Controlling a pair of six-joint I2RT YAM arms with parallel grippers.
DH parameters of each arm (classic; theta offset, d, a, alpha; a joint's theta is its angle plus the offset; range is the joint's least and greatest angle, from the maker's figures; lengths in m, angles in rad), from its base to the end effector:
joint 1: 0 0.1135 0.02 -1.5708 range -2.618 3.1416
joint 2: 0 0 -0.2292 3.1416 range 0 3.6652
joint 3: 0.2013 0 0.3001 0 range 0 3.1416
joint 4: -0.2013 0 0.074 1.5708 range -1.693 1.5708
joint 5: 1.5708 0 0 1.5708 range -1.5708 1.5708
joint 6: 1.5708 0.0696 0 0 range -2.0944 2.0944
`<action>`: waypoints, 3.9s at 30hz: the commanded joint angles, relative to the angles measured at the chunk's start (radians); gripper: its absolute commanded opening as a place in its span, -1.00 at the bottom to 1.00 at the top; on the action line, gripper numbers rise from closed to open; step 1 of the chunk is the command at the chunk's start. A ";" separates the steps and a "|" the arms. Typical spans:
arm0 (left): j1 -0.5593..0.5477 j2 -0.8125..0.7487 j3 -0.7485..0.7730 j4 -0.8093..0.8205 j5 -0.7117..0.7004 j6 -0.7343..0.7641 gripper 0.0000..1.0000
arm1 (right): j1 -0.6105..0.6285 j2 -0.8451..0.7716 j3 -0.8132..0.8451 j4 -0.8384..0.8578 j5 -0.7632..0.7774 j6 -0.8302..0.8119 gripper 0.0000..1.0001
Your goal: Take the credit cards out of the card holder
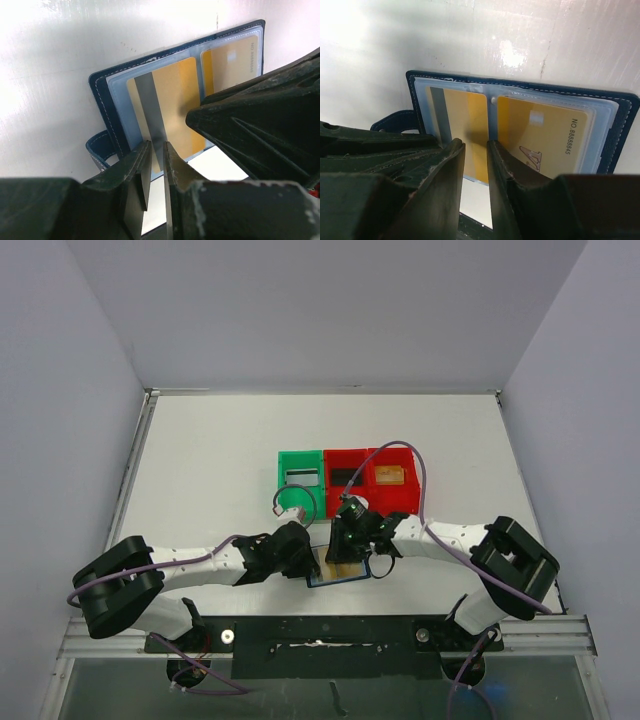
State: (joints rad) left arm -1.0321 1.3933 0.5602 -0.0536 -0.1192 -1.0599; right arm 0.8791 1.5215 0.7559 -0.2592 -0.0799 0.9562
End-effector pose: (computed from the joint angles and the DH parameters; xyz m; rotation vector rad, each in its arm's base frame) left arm 0.1672 -0.2637 0.0510 -0.0916 2.6049 -0.7251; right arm 0.2105 0.2629 0.0594 0.0764 2.7898 0.6883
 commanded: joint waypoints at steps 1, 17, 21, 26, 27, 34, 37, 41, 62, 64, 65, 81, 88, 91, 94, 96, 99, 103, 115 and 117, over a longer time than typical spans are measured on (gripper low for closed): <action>0.003 0.004 0.000 -0.041 -0.017 0.021 -0.70 | 0.012 0.001 0.039 -0.009 0.032 -0.013 -0.46; 0.003 0.006 -0.003 -0.037 -0.013 0.021 -0.72 | 0.030 0.015 0.081 -0.097 0.100 -0.021 -0.39; 0.002 0.005 -0.004 -0.037 -0.013 0.021 -0.73 | 0.045 0.055 0.104 -0.124 0.119 -0.020 -0.38; 0.003 0.005 -0.011 -0.031 -0.013 0.018 -0.73 | 0.048 0.067 0.102 -0.107 0.106 -0.020 -0.43; 0.003 0.005 -0.011 -0.029 -0.012 0.017 -0.73 | 0.048 0.064 0.100 -0.102 0.103 -0.020 -0.46; 0.003 0.003 -0.010 -0.029 -0.013 0.019 -0.74 | 0.048 0.028 0.080 -0.044 0.070 -0.019 -0.79; 0.002 0.006 -0.008 -0.029 -0.011 0.018 -0.78 | 0.048 0.016 0.084 -0.045 0.068 -0.025 -0.91; 0.002 0.012 -0.003 -0.032 -0.010 0.020 -0.80 | 0.048 -0.001 0.079 -0.049 0.079 -0.024 -1.00; 0.004 0.042 0.031 -0.037 0.002 0.043 -0.81 | 0.040 -0.069 0.052 -0.125 0.170 0.004 -1.00; 0.004 0.054 0.044 -0.043 0.000 0.052 -0.81 | 0.039 -0.072 0.045 -0.129 0.183 0.016 -1.00; 0.004 0.057 0.050 -0.048 0.000 0.055 -0.81 | 0.037 -0.074 0.042 -0.130 0.189 0.021 -1.00; 0.015 -0.109 0.092 -0.012 0.004 0.100 -0.16 | 0.000 -0.116 -0.055 -0.047 0.166 0.071 -0.98; 0.049 -0.006 0.092 0.033 0.093 0.096 -0.51 | -0.010 -0.138 -0.069 -0.041 0.152 0.075 -0.85; 0.052 0.036 0.087 0.043 0.111 0.083 -0.61 | -0.014 -0.156 -0.071 -0.040 0.145 0.072 -0.69; 0.055 0.073 0.083 0.046 0.112 0.078 -0.70 | -0.021 -0.164 -0.076 -0.038 0.134 0.069 -0.58; 0.056 0.101 0.083 0.030 0.105 0.067 -0.84 | -0.024 -0.165 -0.082 -0.036 0.136 0.071 -0.44; 0.057 0.133 0.084 -0.004 0.095 0.052 -0.92 | -0.031 -0.150 -0.091 -0.025 0.130 0.072 -0.37; 0.057 0.141 0.070 -0.006 0.091 0.051 -0.93 | -0.034 -0.112 -0.086 -0.002 0.098 0.055 -0.36; 0.057 0.139 0.039 -0.002 0.089 0.053 -0.95 | -0.037 -0.107 -0.103 0.094 0.022 0.050 -0.75; 0.056 0.138 0.045 -0.012 0.083 0.054 -0.96 | -0.053 -0.128 -0.117 0.108 -0.002 0.046 -0.92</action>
State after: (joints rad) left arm -0.9779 1.5028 0.6281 -0.0139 -0.0097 -1.0180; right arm 0.8360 1.4330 0.6594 -0.2173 -0.0315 1.0016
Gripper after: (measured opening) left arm 0.030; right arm 0.114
